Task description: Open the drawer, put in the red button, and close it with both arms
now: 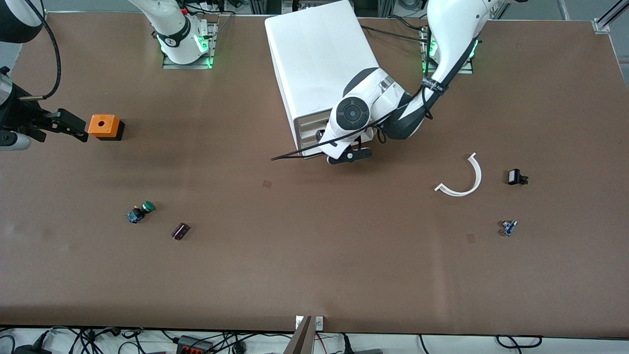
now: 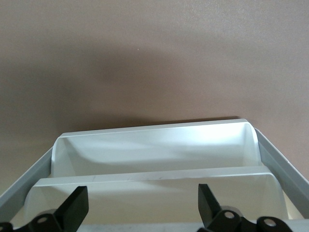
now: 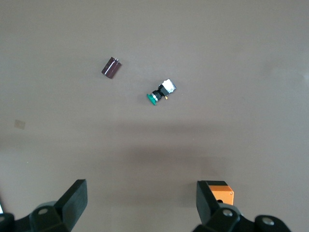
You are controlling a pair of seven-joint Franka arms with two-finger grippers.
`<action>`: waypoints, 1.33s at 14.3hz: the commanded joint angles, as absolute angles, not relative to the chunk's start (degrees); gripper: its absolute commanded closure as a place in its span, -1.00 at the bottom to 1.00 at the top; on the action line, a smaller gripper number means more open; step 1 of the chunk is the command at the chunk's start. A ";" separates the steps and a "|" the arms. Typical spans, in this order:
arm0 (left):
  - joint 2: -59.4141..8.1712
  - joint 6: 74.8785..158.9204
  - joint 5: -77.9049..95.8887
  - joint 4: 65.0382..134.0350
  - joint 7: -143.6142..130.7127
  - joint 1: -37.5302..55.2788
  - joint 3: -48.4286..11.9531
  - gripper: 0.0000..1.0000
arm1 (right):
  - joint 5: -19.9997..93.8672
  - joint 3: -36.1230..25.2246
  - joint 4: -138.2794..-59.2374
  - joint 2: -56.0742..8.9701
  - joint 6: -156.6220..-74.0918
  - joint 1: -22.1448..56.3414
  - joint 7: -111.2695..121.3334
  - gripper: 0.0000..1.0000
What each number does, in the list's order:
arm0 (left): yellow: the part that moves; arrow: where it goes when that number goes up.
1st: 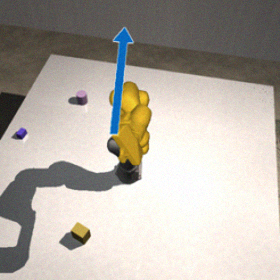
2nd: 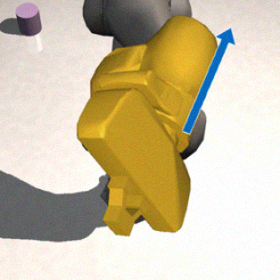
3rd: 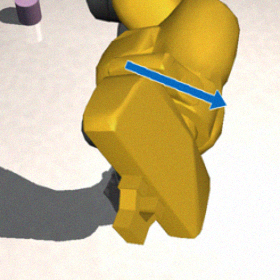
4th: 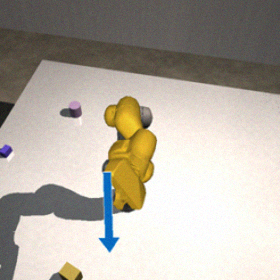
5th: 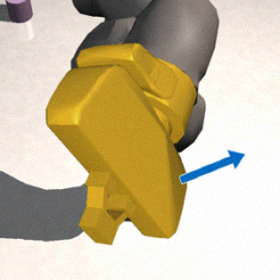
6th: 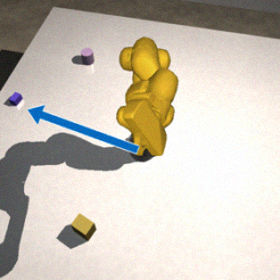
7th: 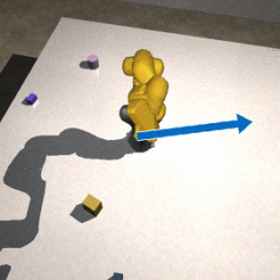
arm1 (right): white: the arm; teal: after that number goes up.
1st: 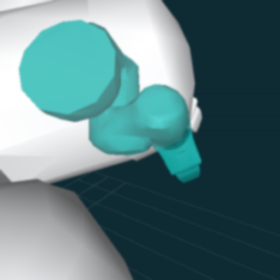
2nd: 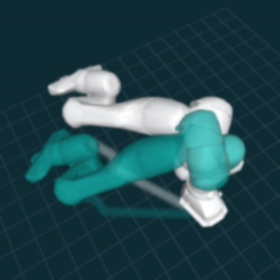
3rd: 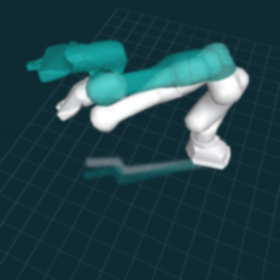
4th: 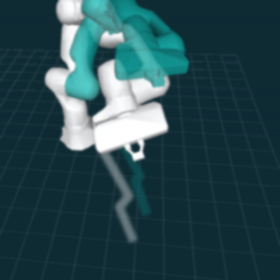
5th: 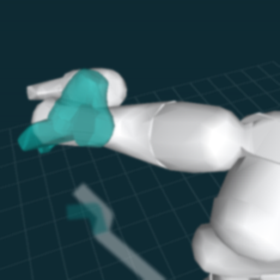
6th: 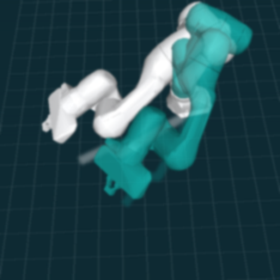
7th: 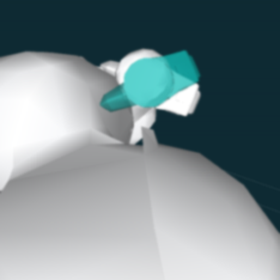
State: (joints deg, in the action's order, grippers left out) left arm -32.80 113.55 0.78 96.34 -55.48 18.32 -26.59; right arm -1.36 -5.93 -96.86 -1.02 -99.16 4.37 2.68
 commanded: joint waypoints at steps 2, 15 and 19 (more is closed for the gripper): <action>-32.08 112.77 0.35 96.94 -56.25 18.11 -27.25 -1.00 | -2.02 -5.71 -97.83 -0.96 -99.84 4.31 2.90 -1.00; -31.55 102.23 -8.08 85.18 -38.02 -0.51 -26.10 -1.00 | -1.93 -5.45 -96.06 -1.49 -99.93 3.69 2.73 -1.00; -29.80 90.29 -11.33 79.21 -22.01 -5.61 -26.19 -1.00 | -1.93 -2.55 -96.06 -1.49 -99.93 0.62 2.90 -1.00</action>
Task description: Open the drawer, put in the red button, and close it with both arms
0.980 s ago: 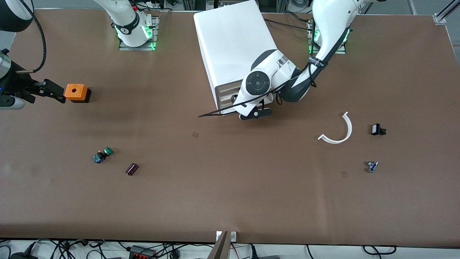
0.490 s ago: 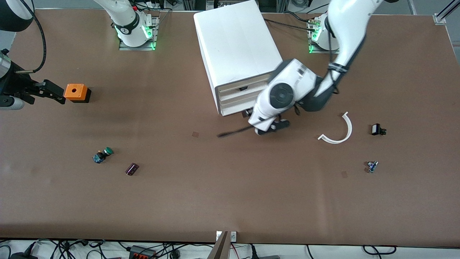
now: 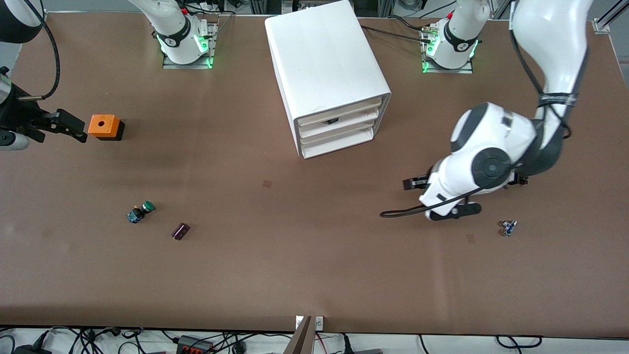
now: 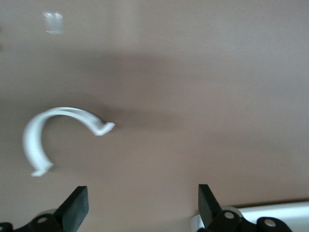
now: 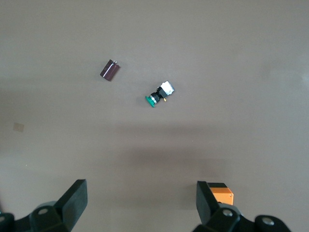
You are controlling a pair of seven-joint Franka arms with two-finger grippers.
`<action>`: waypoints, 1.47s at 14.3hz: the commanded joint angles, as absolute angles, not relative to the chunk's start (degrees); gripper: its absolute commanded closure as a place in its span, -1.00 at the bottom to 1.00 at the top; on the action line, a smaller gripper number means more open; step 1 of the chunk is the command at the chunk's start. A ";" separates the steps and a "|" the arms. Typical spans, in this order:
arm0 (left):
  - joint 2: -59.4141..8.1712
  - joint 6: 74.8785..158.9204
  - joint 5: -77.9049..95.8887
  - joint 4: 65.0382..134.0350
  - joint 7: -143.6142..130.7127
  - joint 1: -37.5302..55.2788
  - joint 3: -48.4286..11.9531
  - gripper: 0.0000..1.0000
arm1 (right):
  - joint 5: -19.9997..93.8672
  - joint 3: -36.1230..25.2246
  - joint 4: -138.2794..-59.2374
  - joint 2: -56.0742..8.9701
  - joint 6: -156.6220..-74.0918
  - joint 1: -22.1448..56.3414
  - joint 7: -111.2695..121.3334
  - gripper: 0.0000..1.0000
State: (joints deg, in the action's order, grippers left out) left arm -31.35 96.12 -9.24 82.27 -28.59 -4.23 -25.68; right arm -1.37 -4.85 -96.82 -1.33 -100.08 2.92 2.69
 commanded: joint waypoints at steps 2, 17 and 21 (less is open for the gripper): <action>-29.36 85.54 -11.16 75.16 -15.24 -7.46 -26.02 -1.00 | -1.85 -2.55 -96.06 -1.49 -99.84 0.53 2.90 -1.00; 4.13 94.66 -1.32 98.27 2.37 1.23 -1.32 -1.00 | -1.76 -2.55 -96.50 0.53 -95.45 1.23 3.16 -1.00; 3.43 94.48 1.57 97.47 1.85 0.97 -1.32 -1.00 | -1.58 -2.55 -98.17 0.53 -96.85 1.32 2.37 -1.00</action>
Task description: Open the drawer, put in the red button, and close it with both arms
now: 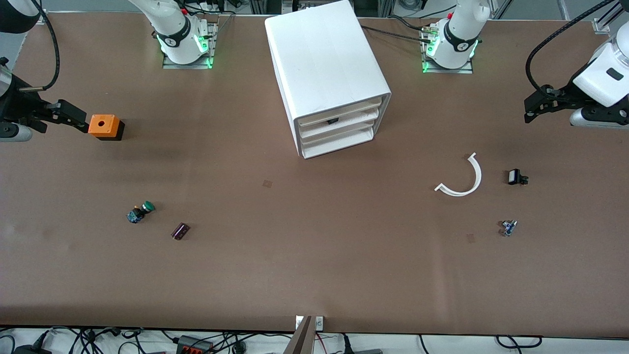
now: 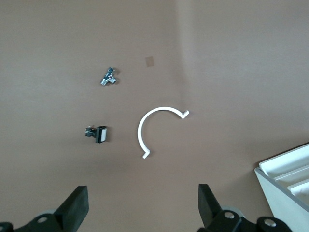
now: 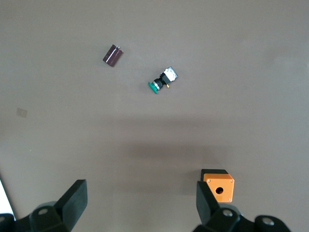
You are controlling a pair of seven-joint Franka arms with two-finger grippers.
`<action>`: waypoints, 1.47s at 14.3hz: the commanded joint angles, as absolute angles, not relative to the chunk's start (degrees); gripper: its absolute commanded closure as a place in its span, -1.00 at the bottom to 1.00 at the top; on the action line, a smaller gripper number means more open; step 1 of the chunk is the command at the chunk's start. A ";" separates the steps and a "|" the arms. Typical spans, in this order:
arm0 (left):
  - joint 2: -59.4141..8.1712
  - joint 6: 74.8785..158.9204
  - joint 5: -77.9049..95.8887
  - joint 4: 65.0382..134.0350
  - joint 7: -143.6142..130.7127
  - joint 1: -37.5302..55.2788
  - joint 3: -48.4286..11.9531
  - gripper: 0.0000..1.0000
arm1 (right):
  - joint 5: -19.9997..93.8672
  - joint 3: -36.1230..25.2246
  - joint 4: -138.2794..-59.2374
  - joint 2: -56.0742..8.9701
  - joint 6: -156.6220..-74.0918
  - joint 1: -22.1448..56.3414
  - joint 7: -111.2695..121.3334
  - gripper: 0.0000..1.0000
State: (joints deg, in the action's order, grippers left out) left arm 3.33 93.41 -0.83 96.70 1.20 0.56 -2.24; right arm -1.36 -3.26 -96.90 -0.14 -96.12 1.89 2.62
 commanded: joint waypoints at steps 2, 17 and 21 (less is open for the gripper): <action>3.34 93.78 1.58 97.38 1.76 0.97 -2.10 -1.00 | -1.58 -2.55 -98.44 0.53 -96.33 1.32 2.37 -1.00; 0.18 91.67 1.32 92.64 1.85 0.97 -2.02 -1.00 | -1.32 -2.64 -97.65 -0.53 -96.68 1.14 2.29 -1.00; 0.18 91.32 1.23 92.72 1.84 0.88 -2.02 -1.00 | -1.49 -2.64 -97.56 -0.62 -97.12 1.14 2.37 -1.00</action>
